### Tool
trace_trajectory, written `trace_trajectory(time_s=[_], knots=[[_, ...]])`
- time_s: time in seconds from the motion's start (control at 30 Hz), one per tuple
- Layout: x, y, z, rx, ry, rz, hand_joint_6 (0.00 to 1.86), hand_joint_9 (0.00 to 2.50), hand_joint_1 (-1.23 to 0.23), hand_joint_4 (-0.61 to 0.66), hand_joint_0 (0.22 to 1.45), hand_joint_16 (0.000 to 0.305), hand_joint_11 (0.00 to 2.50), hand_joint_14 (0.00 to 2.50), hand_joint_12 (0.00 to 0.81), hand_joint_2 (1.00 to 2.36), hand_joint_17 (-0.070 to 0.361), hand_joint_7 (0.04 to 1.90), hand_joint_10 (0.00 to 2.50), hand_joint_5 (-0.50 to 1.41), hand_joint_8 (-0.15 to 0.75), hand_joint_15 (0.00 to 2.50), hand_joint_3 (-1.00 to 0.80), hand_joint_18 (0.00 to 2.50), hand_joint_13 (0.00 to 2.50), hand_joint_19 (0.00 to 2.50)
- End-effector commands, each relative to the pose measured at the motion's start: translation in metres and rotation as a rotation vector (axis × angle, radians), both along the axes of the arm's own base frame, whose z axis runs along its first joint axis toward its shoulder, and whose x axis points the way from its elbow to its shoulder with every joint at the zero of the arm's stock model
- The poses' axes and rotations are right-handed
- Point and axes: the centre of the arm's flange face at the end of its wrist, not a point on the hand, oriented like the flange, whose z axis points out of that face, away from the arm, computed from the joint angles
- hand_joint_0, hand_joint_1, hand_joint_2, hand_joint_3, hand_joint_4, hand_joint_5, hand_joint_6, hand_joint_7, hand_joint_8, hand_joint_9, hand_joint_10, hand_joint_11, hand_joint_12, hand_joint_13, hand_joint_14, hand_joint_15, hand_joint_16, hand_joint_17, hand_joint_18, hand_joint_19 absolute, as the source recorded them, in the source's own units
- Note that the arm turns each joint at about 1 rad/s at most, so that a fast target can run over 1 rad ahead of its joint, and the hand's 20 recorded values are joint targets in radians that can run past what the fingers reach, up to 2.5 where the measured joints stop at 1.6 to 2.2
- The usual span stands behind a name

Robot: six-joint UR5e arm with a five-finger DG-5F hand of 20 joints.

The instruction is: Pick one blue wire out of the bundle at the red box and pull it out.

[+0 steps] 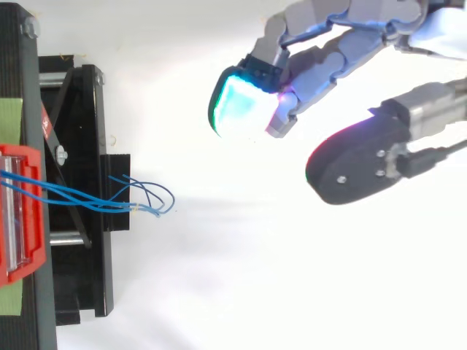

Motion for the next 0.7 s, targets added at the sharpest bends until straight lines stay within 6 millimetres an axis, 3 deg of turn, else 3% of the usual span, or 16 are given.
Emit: trace_trajectory(time_s=[0.0,0.13,0.3,0.43,0.67], knots=[[0.018,-0.003,-0.034,-0.003,-0.013,-0.038,0.50,0.84,-0.59,0.42,0.51,0.064,0.31,0.01,0.437,1.00,0.143,0.92,0.01,-0.12,0.357,0.17,-0.44,0.57,0.56,0.35],[0.037,-0.004,-0.059,-0.008,-0.086,-0.067,0.50,0.85,-0.59,0.42,0.51,0.064,0.31,0.01,0.434,1.01,0.143,0.91,0.01,-0.12,0.360,0.17,-0.44,0.57,0.56,0.34],[0.044,-0.006,-0.071,-0.041,-0.105,-0.091,0.50,0.86,-0.59,0.42,0.51,0.063,0.32,0.01,0.435,1.00,0.142,0.92,0.01,-0.12,0.361,0.18,-0.44,0.58,0.57,0.34],[0.052,-0.007,-0.095,-0.084,-0.098,-0.121,0.50,0.87,-0.59,0.42,0.51,0.063,0.32,0.01,0.436,1.00,0.143,0.92,0.01,-0.12,0.360,0.18,-0.44,0.59,0.59,0.34],[0.068,0.002,-0.113,-0.129,-0.172,-0.142,0.50,0.87,-0.58,0.42,0.51,0.063,0.31,0.01,0.437,1.01,0.142,0.91,0.01,-0.12,0.357,0.19,-0.44,0.60,0.60,0.34]])
